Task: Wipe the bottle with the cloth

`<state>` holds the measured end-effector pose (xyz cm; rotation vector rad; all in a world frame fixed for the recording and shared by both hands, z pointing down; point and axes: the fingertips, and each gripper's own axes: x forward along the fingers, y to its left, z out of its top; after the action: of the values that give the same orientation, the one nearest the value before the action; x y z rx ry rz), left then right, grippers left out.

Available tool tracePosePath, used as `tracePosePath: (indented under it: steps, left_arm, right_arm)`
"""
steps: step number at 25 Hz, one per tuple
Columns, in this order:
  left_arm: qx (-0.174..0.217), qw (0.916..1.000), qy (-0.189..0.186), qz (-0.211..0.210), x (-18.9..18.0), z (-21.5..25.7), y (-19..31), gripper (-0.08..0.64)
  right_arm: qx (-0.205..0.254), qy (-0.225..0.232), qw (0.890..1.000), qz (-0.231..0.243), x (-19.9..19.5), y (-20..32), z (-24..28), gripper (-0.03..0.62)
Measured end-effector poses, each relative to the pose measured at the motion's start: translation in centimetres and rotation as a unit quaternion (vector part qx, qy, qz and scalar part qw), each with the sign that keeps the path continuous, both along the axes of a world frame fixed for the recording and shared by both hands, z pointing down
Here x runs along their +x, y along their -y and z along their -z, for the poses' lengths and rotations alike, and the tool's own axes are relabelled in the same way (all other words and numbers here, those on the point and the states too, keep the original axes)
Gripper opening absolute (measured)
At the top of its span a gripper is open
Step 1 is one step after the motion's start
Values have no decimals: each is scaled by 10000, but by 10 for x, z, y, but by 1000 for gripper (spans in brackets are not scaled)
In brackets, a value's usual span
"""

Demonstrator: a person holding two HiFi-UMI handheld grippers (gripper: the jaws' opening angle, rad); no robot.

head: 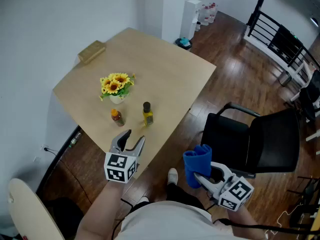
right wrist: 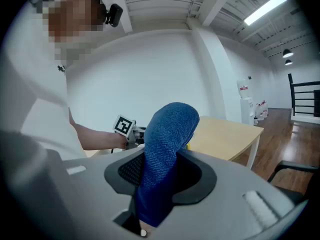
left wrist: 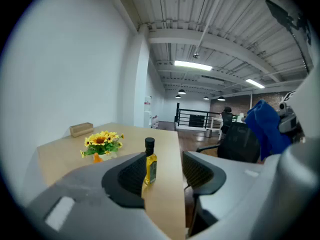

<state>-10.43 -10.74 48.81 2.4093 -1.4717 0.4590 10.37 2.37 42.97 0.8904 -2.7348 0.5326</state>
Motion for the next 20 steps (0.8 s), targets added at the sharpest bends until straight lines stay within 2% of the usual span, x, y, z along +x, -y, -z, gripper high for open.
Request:
tracePosePath:
  steps: [4,9,13,16,20]
  left_arm:
    - [56,9992,317,245,24,-21,83,253]
    - [-193,9964,567,599,35,-57,149,265]
    - [-377,9960,528,611,37,-81,176,263]
    - [-243,9969,588,472,42,-82,185,158]
    - [-162,9990,363,211,43,-67,184,152]
  right_arm:
    - [-16,-92,9998,200,34,66,-13,146]
    - [-151,-185,9993,304,53,111,-21,146]
    - [-201,-177,9995,182,58,123,-20,146]
    - [-281,-247,9993,9,64,126,-24,146]
    - [-259,-269,9992,-131,56,133,-25,146]
